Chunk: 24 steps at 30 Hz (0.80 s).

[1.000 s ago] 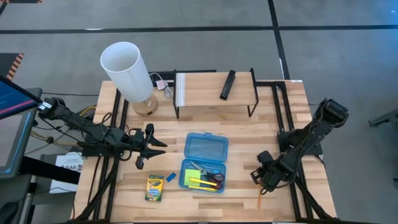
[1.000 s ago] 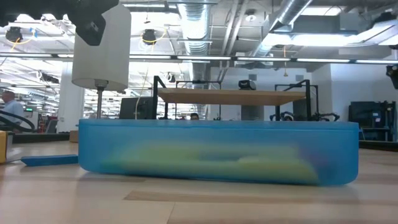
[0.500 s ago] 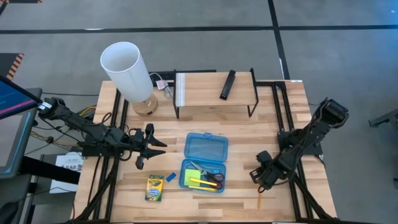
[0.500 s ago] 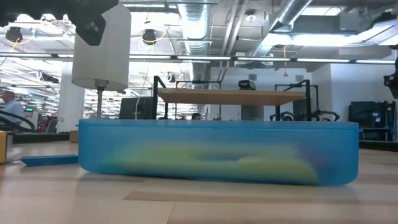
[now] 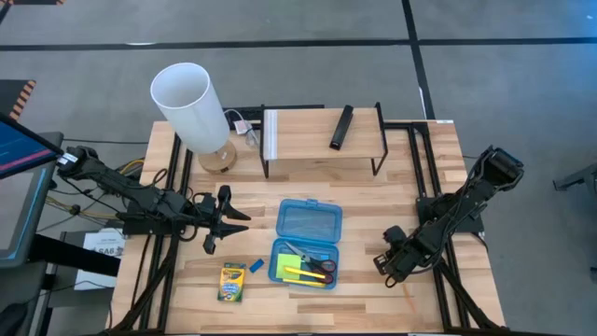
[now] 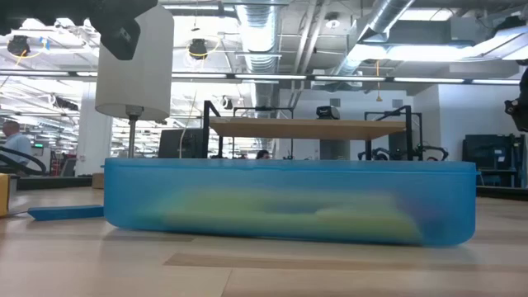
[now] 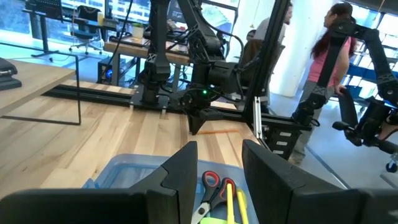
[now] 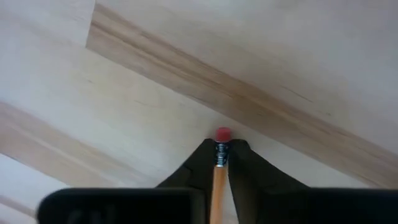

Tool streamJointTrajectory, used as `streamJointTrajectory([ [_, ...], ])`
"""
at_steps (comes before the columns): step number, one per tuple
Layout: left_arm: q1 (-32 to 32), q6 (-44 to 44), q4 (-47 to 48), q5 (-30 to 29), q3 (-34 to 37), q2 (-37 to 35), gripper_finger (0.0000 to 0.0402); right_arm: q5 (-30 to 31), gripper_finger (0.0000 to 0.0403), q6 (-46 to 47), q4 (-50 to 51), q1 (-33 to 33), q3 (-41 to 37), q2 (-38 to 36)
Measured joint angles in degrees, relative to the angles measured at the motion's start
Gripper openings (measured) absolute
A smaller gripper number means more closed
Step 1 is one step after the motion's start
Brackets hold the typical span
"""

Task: Pack school essentials
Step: Put the brown pencil into the blue supply box

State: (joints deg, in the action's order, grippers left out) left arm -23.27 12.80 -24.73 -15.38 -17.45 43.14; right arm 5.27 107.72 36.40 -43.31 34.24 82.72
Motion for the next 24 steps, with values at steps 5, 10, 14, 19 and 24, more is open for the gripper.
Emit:
streamJointTrajectory([
  [5,0.0,0.0,0.0,0.0,0.0,0.0,0.0114,1.0,0.002,-0.5,0.3,0.0,0.1,-0.1],
  [10,0.0,0.4,0.0,0.0,0.0,0.0,0.0114,1.8,0.0007,-1.4,0.4,0.0,0.1,-0.1],
  [14,0.0,0.4,0.0,0.0,0.0,0.0,0.0114,2.0,0.0012,-1.7,0.6,0.3,0.0,-0.9],
  [19,0.0,0.4,0.0,0.0,0.0,0.0,0.0114,3.9,0.0005,-4.2,0.6,1.9,-0.2,-2.4],
  [24,0.0,0.4,0.0,0.0,0.0,0.0,0.0114,5.4,0.0003,-8.4,0.1,4.8,-0.3,-3.5],
])
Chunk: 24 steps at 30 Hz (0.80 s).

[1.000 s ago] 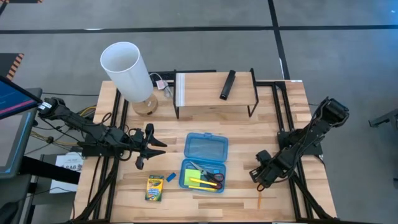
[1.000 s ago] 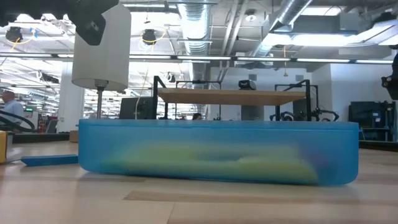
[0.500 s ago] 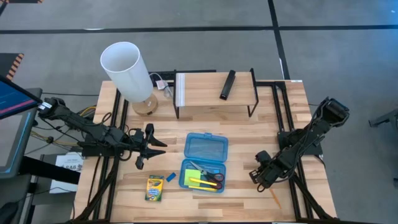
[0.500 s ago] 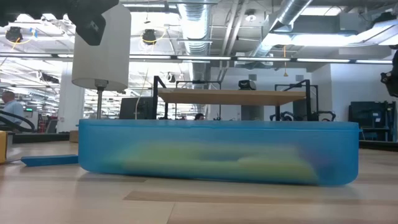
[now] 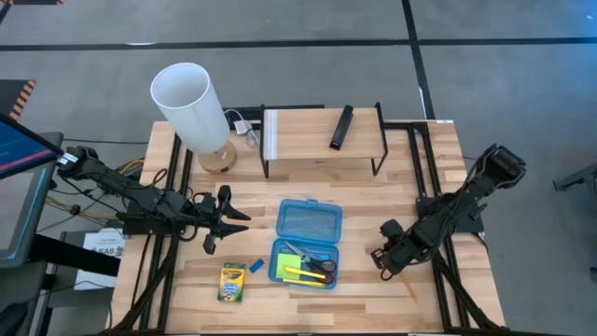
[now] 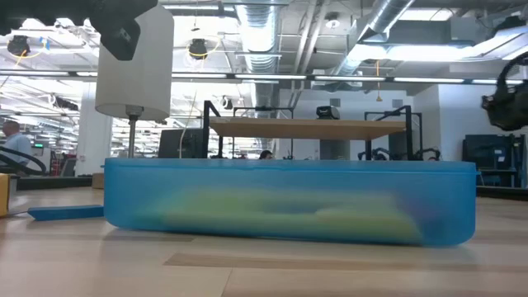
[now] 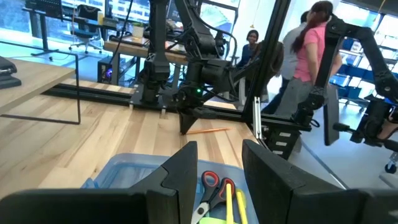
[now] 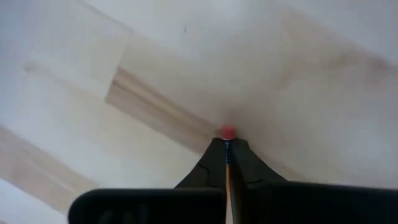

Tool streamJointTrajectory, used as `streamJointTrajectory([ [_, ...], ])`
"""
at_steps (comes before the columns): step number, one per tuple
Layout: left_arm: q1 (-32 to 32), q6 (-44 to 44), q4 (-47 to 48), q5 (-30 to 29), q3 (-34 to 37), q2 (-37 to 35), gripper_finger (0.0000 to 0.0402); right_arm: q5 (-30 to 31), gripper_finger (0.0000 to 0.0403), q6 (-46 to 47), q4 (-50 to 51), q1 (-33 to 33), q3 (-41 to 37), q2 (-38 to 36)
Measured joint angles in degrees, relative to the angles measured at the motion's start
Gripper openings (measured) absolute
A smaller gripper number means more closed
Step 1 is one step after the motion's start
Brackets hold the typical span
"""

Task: Pack school essentials
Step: Put the brown pencil into the blue supply box

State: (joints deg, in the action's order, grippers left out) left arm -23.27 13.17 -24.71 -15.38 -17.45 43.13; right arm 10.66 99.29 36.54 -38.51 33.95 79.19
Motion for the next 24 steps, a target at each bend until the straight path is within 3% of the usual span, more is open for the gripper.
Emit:
streamJointTrajectory([
  [18,0.0,0.0,0.8,0.0,0.0,0.0,0.0114,1.7,0.0003,-19.0,-2.4,9.6,5.7,-0.4],
  [24,0.0,0.0,1.1,0.0,0.0,0.0,0.0114,0.4,0.0062,-25.9,-7.4,9.4,5.8,0.3],
])
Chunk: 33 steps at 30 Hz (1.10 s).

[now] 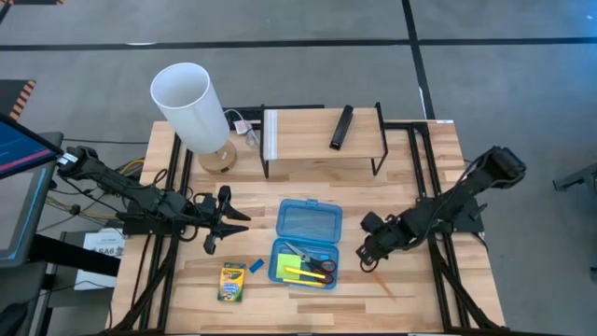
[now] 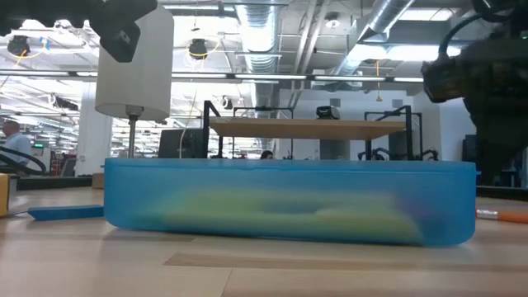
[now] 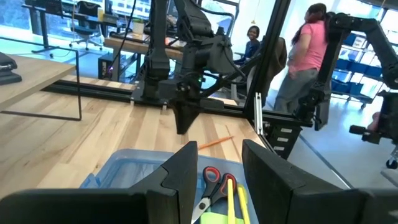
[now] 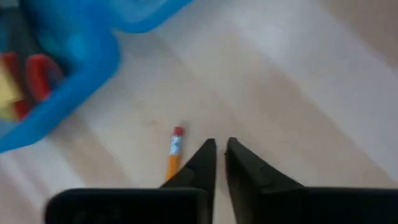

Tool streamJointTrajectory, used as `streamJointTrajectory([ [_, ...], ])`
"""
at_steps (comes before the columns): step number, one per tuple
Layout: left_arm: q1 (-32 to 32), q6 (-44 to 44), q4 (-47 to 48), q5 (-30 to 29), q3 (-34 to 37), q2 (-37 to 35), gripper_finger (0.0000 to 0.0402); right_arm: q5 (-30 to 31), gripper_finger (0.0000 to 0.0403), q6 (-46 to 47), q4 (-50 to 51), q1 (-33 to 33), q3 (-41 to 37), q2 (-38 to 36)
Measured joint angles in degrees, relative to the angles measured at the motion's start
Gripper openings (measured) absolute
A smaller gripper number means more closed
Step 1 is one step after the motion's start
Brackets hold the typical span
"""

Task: Pack school essentials
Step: Put the brown pencil into the blue supply box

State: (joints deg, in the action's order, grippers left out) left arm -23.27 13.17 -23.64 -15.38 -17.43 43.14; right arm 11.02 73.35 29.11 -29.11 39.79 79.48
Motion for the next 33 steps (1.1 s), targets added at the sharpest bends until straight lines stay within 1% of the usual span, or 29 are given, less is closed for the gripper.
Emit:
streamJointTrajectory([
  [4,0.0,0.0,-0.1,0.0,0.0,0.0,0.0114,-0.4,0.0119,-2.3,-5.8,-0.4,0.0,2.4],
  [7,0.0,0.0,-0.2,0.0,0.0,0.0,0.0114,-0.6,0.016,-3.3,-9.1,-0.5,0.1,5.7],
  [10,0.0,0.0,0.0,0.0,0.0,0.0,0.0114,-1.0,0.0189,-3.5,-11.3,-0.5,0.1,8.8],
  [12,0.0,0.0,0.0,0.0,0.0,0.0,0.0114,-1.6,0.0202,-3.6,-12.5,-0.5,0.2,10.0],
  [16,0.0,0.0,0.2,0.0,0.0,0.0,0.0114,-1.8,0.0209,-4.3,-11.4,-0.5,1.9,11.3],
  [20,0.0,-0.3,0.7,0.0,0.0,0.0,0.0114,-2.1,0.0203,-6.2,-8.8,-0.3,4.9,11.3],
  [26,0.0,0.0,2.0,0.0,0.0,0.5,0.0114,-1.7,0.0199,-9.3,-8.1,0.1,8.8,12.5],
  [28,0.0,0.1,2.0,0.0,0.0,1.0,0.0114,-1.1,0.0203,-9.4,-6.9,0.1,10.3,13.9],
  [33,0.0,1.5,2.1,-0.1,0.0,2.1,0.0114,-1.6,0.0218,-9.6,0.0,-0.5,13.0,18.4],
])
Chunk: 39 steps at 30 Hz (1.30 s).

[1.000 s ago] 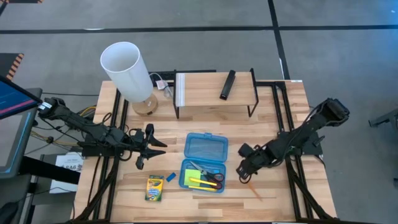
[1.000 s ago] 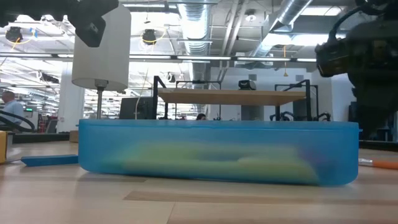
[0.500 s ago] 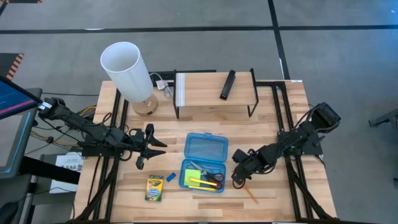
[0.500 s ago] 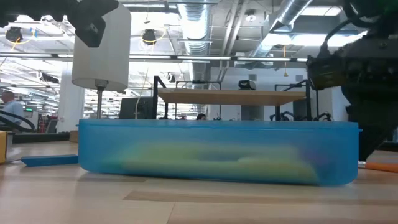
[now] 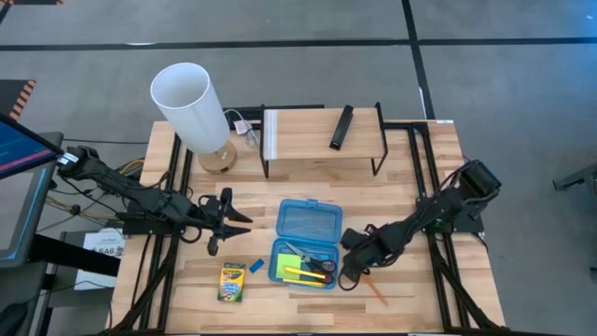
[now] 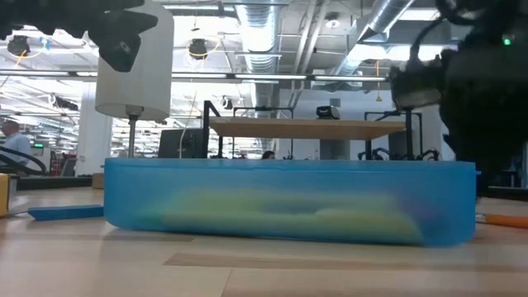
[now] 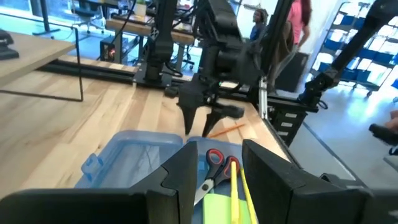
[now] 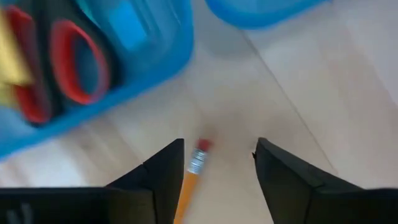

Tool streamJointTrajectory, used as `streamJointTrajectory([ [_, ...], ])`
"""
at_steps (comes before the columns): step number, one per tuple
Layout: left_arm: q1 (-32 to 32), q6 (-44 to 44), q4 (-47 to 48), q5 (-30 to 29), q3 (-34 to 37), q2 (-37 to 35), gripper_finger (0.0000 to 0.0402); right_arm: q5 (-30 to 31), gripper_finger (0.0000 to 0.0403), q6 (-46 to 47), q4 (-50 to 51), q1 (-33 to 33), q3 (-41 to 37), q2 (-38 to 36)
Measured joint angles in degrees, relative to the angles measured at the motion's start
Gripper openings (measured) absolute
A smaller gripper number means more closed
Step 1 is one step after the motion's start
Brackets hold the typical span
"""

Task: Pack school essentials
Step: Put the brown pencil into the blue supply box

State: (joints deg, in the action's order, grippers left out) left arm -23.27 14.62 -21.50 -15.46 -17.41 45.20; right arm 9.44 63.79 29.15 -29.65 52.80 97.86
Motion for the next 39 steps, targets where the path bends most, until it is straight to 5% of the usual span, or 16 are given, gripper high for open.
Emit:
streamJointTrajectory([
  [11,0.0,1.2,-0.7,0.1,0.0,0.3,0.0114,-1.6,0.022,1.2,2.1,-0.2,2.1,4.3],
  [39,0.0,2.1,-0.6,0.1,0.0,0.3,0.0114,-0.3,0.0198,16.8,18.1,-6.2,0.9,-2.9],
])
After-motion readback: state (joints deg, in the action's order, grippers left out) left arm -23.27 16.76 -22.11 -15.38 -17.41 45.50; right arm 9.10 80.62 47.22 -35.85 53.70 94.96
